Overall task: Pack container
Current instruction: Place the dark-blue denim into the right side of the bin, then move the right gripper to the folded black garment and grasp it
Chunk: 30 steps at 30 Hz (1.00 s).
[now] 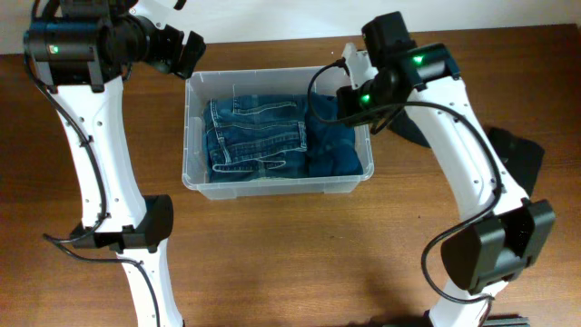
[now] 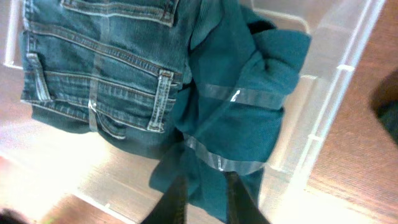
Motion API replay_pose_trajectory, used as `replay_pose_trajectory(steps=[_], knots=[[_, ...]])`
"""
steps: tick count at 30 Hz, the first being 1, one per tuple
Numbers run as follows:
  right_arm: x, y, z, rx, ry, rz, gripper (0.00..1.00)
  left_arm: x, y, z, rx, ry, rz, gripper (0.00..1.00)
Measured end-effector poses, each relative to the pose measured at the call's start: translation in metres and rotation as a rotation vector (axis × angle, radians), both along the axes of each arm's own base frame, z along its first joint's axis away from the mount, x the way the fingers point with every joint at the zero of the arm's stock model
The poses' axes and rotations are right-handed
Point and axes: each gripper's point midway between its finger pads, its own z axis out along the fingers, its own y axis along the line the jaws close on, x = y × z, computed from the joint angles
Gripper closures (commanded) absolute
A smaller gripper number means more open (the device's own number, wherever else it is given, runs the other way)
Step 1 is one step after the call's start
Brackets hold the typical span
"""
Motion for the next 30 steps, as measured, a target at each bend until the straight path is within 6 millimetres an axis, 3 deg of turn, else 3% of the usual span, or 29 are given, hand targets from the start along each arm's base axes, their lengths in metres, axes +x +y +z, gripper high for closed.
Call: replay_pose_trajectory(steps=[4,5,11,17,20,24,27,28,30], knots=[[0.000,0.014,-0.039,-0.065,0.072,0.034,0.88,0.000,0.000,0.000,0.000,0.000,0.000,0.01],[0.001,0.016,-0.056,-0.093,0.104,0.042,0.88,0.000,0.000,0.000,0.000,0.001,0.000,0.01],[0.003,0.011,-0.116,-0.188,0.214,0.041,0.88,0.001,0.000,-0.005,0.001,0.018,0.000,0.01],[0.007,0.008,-0.118,-0.210,0.200,0.035,0.88,0.002,0.000,-0.004,0.000,0.010,0.000,0.01],[0.009,0.006,-0.108,-0.220,0.198,0.033,0.84,0.002,0.000,-0.004,0.001,0.010,0.000,0.01],[0.019,0.004,-0.063,-0.230,0.144,0.021,0.48,0.003,0.000,-0.004,0.000,0.007,0.000,0.01],[0.028,-0.002,-0.008,-0.207,0.049,0.002,0.36,0.003,0.000,-0.003,0.000,0.006,0.000,0.01],[0.029,-0.018,0.023,-0.192,0.010,-0.036,0.31,0.003,0.000,-0.004,0.000,0.007,0.000,0.01],[0.030,-0.038,0.036,-0.189,0.004,-0.082,0.28,0.003,0.000,-0.004,0.000,0.008,0.000,0.01]])
